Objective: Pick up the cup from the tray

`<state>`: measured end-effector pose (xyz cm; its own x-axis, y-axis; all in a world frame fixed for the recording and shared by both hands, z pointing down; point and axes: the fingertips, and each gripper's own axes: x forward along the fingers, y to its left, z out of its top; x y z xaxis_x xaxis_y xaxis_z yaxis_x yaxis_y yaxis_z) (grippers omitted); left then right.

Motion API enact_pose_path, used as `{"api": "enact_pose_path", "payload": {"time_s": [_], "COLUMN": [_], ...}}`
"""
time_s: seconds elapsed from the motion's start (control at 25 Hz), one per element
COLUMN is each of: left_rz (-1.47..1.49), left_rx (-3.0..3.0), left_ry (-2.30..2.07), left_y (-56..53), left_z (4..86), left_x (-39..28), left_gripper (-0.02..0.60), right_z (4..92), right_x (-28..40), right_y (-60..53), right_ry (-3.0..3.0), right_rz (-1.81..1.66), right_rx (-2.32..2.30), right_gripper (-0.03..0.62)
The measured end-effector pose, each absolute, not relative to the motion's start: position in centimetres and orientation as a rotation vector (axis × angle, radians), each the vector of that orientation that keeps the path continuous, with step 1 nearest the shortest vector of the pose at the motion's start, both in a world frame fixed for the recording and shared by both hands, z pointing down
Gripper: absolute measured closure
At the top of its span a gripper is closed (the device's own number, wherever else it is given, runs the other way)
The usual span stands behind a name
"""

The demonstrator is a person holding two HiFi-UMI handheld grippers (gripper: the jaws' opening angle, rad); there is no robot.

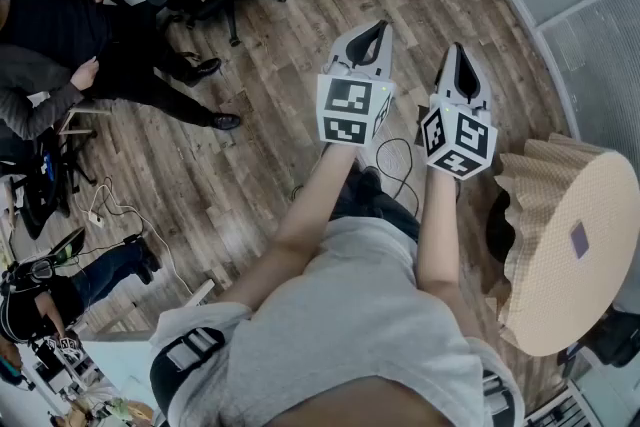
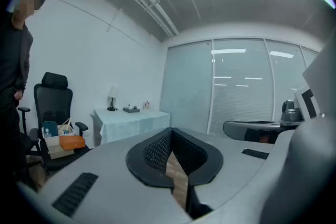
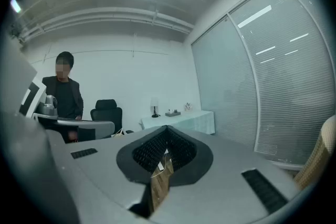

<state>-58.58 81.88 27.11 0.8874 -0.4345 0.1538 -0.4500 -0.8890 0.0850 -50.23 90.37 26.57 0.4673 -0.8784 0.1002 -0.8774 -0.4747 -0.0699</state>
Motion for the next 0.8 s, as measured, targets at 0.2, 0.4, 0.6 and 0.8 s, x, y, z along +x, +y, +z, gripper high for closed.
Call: {"api": "enact_pose_path", "payload": {"time_s": [0.2,0.4,0.6,0.8], "left_rz": [0.200,0.201,0.207,0.208], "left_rx": [2.943,2.944,2.938,2.941], "left_ry": [-0.683,-0.689,-0.693,-0.694], "left_y": [82.1,82.0,82.6,83.5], "left_z": [27.2,27.1,27.4,27.6], "left_x": [-58.3,-58.0,-57.2,-56.1], "left_gripper": [0.575,0.575,0.575,0.575], "right_z": [26.6,26.6,26.6,26.6], "right_x": [-50.1,-49.9,-49.2,-48.2], "right_y": [90.4,90.3,90.8,91.4], "right_ry": [1.600,1.603,1.617,1.626], "right_rz": [-0.191,-0.195,-0.180,-0.170], "right_rx": [-2.685,-2.674,-2.647,-2.635], "right_gripper": [0.586,0.586,0.586,0.586]}}
